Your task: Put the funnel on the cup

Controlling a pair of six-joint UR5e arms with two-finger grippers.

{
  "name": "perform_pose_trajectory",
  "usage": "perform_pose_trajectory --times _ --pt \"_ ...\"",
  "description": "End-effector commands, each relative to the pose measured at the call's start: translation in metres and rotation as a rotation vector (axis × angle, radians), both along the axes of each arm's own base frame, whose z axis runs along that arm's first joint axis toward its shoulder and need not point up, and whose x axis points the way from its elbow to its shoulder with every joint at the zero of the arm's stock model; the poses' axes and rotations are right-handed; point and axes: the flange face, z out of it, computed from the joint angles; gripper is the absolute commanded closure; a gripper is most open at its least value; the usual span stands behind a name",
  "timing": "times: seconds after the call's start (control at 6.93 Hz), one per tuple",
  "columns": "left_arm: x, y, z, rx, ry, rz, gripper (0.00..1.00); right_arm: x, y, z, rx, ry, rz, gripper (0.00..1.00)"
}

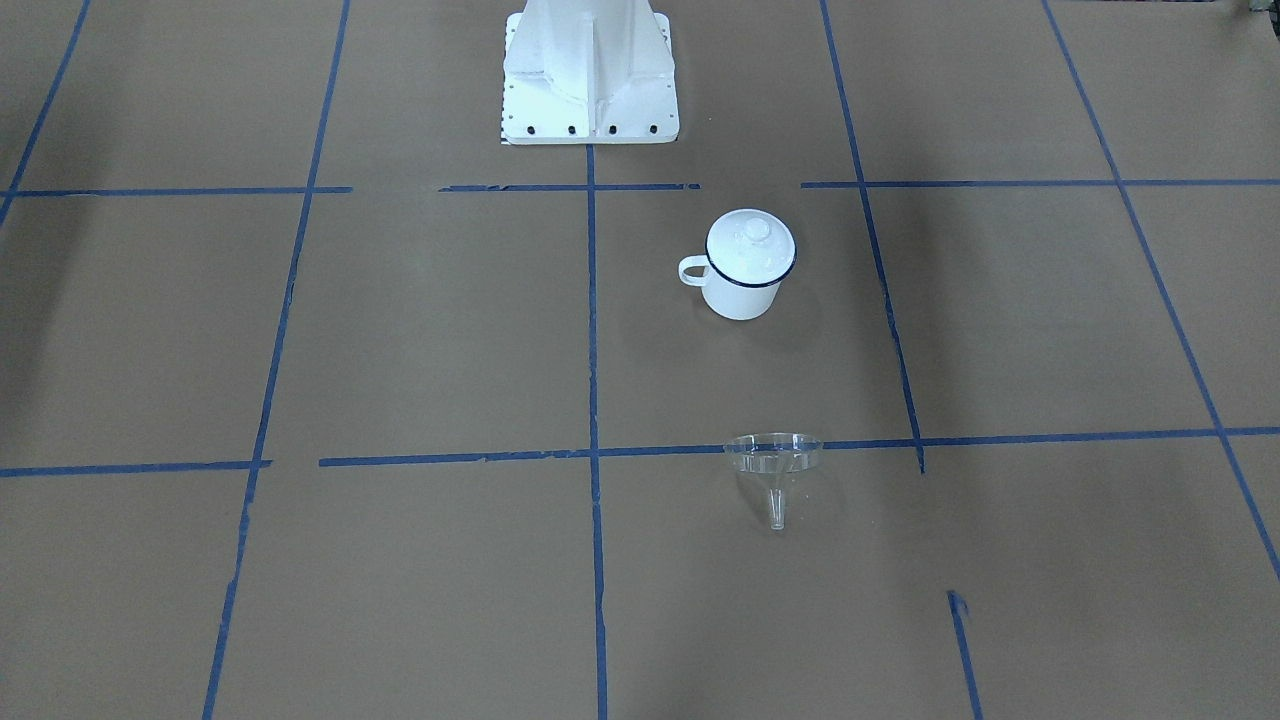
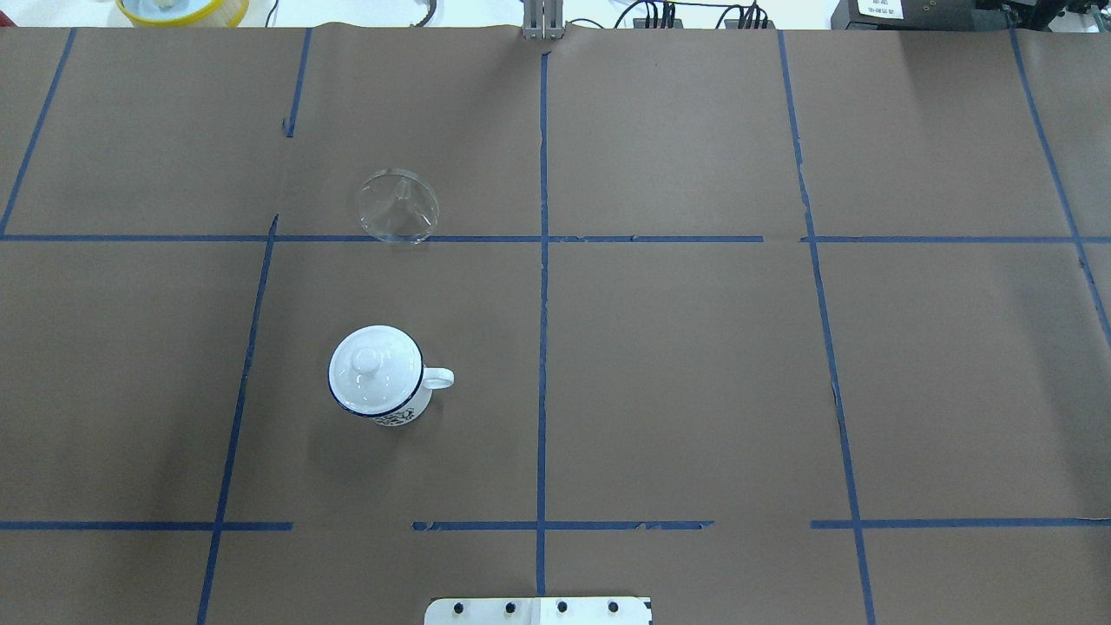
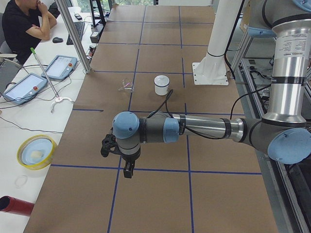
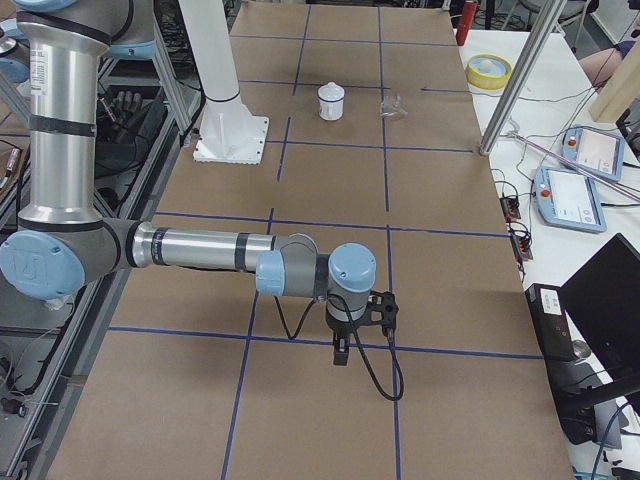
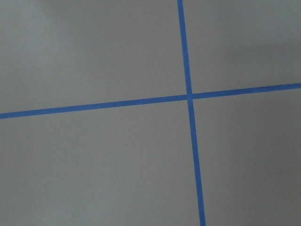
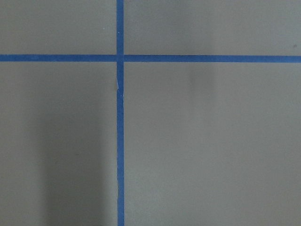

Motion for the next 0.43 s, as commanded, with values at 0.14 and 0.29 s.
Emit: perform_pose_trajectory --times 0.14,0.29 --pt "0.046 -0.007 -0.068 0.005 0.034 -0.169 0.00 0.000 0.000 0.000 0.000 0.000 0.000 0.00" --pt "0.115 -0.009 -0.118 -0.007 0.066 -0.140 0.00 0.000 0.000 0.000 0.000 0.000 0.000 0.00"
